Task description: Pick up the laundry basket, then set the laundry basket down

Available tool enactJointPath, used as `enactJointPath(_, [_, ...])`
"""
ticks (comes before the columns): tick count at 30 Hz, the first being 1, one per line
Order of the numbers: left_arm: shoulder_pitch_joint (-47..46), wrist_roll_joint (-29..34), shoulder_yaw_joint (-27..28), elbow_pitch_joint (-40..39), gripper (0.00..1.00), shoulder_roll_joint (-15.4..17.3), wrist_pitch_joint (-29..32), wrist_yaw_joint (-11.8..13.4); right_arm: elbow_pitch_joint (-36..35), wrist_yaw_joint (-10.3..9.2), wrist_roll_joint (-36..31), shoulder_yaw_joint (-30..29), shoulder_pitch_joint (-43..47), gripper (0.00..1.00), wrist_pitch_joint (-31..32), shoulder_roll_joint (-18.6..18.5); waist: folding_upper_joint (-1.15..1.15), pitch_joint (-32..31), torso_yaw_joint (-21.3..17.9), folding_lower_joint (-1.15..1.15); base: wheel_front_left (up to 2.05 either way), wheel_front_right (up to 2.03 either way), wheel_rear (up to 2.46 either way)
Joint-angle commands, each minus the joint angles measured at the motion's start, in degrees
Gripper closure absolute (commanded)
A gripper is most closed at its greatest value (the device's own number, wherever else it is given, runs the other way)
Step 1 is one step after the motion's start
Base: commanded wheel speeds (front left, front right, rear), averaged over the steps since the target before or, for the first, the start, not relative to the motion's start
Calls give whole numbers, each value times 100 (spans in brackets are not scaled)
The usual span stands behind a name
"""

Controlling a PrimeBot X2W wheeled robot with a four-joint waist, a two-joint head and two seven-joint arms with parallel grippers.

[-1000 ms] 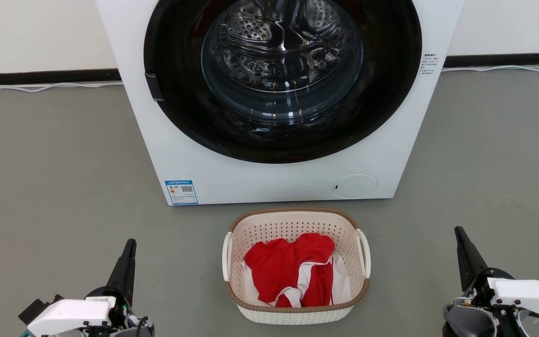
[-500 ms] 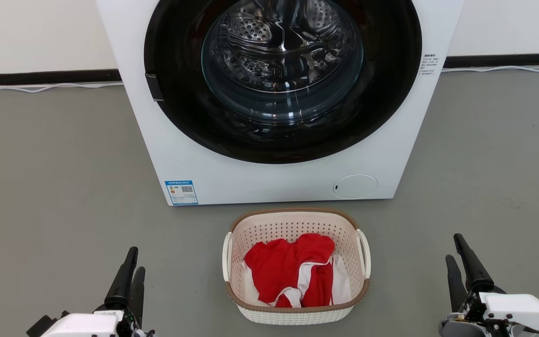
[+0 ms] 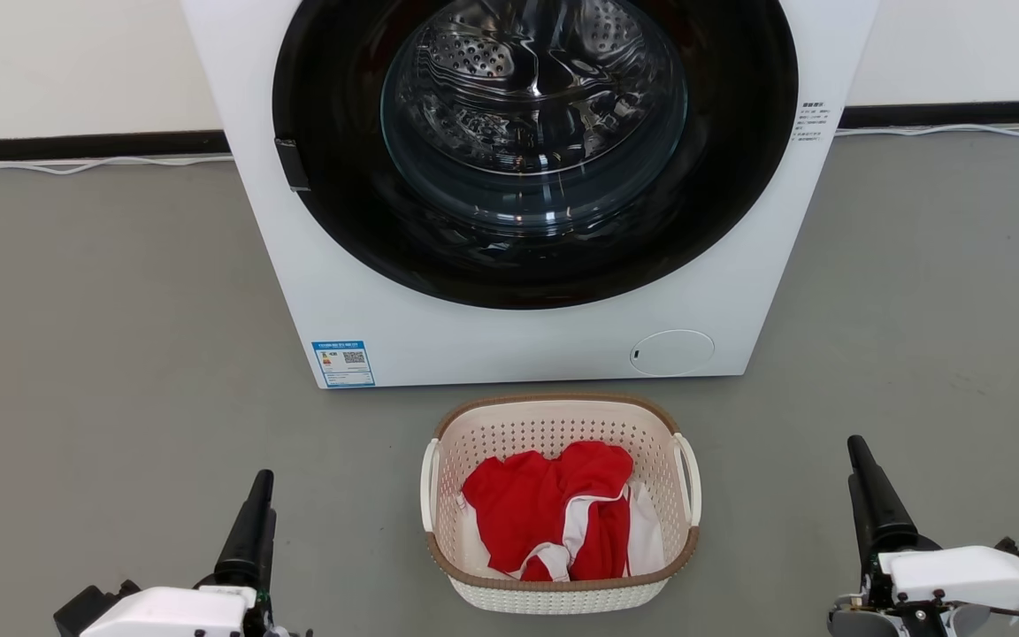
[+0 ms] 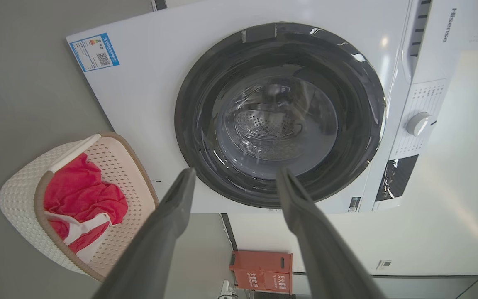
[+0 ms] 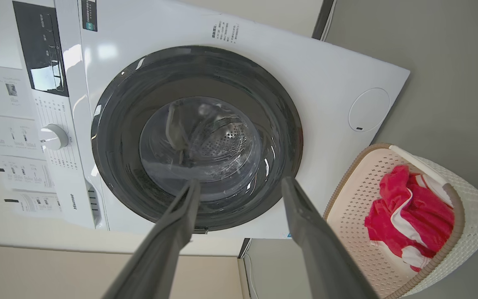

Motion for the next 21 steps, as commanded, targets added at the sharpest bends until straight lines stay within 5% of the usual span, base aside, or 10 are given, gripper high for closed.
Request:
enactJointPath(1, [-158,237,-4,-157,0,43,-69,43,-201,12,-314,43,-152,0,-89,-64,0,-2,0,-1,0,0,0])
enactJointPath(21, [-120,1622,-192,-167,0,56,-388,244,-284,19,-2111,185,-140,0,-406,-76,0,-13,-12,-1,0,0,0])
